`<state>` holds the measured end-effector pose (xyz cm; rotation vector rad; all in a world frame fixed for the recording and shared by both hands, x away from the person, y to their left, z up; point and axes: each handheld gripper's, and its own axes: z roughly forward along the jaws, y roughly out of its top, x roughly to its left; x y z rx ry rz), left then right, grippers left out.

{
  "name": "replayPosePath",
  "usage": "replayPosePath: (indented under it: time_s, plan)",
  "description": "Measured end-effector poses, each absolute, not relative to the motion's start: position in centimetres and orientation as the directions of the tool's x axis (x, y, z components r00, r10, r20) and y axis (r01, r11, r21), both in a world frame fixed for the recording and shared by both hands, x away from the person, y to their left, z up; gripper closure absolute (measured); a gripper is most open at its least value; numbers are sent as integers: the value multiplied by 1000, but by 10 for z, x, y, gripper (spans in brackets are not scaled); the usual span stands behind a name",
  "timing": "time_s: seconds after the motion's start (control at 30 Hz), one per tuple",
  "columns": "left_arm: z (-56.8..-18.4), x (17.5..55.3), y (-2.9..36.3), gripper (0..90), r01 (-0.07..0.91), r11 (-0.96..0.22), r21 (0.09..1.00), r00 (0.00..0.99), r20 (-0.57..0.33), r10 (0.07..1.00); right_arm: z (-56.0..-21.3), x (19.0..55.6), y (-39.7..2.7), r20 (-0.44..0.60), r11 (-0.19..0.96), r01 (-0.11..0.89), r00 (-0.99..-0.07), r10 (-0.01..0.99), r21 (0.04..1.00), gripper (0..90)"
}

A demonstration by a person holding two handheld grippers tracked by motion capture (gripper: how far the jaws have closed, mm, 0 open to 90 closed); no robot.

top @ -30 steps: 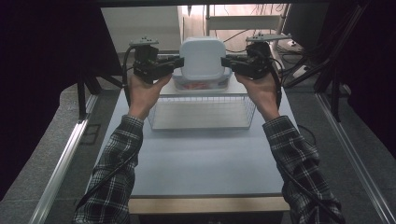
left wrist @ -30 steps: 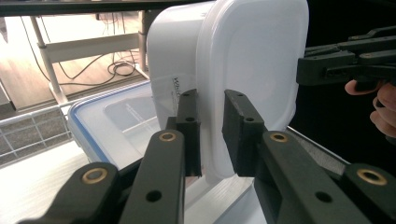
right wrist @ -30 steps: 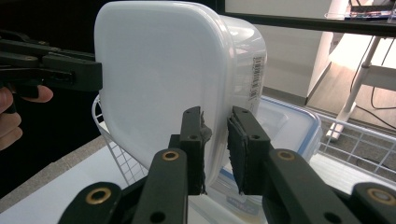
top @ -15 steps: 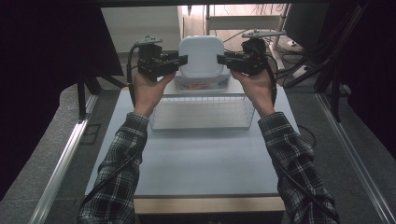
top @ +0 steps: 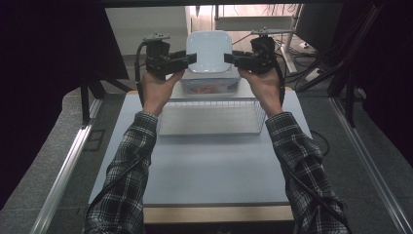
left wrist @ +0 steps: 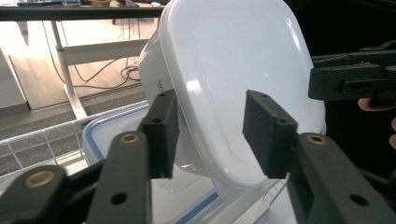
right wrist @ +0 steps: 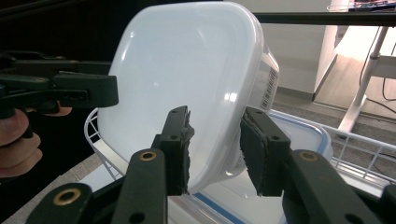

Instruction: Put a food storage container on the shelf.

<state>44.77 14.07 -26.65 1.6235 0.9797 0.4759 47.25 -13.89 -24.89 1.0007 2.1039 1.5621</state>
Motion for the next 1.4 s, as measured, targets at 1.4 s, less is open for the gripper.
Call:
replayPosePath:
  time_s: [1.4]
  plan:
    - [-275, 462, 143, 295, 352, 52, 935, 612, -272, 743, -248, 487, -138, 120, 140, 323, -668, 735, 936, 451]
